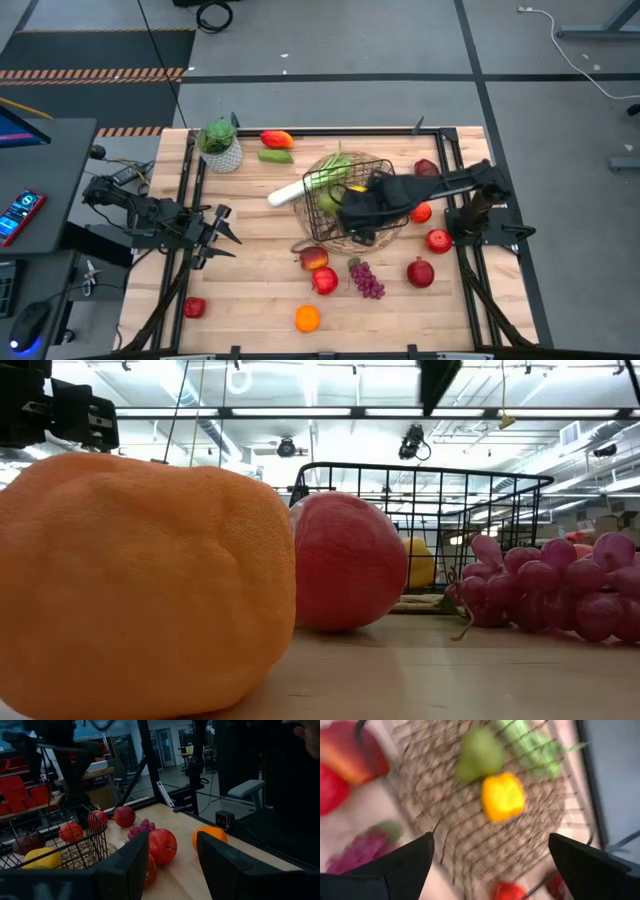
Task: Build produce basket
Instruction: Put the pomegranate into the wire basket
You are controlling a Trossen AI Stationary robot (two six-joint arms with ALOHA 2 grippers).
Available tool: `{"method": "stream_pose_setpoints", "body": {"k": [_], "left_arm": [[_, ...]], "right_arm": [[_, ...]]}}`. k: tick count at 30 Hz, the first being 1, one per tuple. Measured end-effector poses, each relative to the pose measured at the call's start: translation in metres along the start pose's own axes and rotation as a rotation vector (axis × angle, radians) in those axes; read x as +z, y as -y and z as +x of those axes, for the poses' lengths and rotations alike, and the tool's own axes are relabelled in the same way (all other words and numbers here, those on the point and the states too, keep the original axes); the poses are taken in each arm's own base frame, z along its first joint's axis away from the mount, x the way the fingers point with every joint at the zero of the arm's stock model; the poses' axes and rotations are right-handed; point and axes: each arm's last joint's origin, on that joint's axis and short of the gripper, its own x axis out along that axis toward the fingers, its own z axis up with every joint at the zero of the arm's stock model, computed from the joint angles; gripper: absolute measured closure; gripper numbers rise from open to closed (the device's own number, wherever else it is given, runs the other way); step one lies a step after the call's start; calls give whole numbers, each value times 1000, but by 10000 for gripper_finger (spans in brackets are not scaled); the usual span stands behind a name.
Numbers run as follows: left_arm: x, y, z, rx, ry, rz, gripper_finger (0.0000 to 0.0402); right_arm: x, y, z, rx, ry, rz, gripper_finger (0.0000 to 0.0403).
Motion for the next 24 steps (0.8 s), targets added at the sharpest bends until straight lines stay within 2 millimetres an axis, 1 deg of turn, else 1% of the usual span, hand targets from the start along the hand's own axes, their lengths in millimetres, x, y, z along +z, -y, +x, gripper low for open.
{"method": "stream_pose_setpoints", "body": {"k": [1, 5, 8, 13, 15, 18, 21, 24], "left_arm": [[0, 0, 0, 0, 0, 0, 230], [0, 0, 0, 0, 0, 0, 230], [0, 0, 0, 0, -1, 0, 230], [0, 0, 0, 0, 0, 0, 230], [0, 0, 0, 0, 0, 0, 230], [0, 0, 0, 0, 0, 0, 230], [0, 0, 0, 0, 0, 0, 230], [0, 0, 0, 0, 0, 0, 230]], "right_arm": [[-5, 1, -4, 20, 0, 15, 6], [-29, 10, -15, 9, 29, 79, 7], [-52, 20, -23, 14, 36, 126, 7], [-94, 28, -25, 60, 4, 210, 8], [-111, 31, -20, 71, -30, 237, 8], [-133, 33, -8, 68, -90, 257, 8], [-154, 35, 10, 48, -172, 263, 8], [-171, 35, 27, 29, -264, 263, 8]]}}
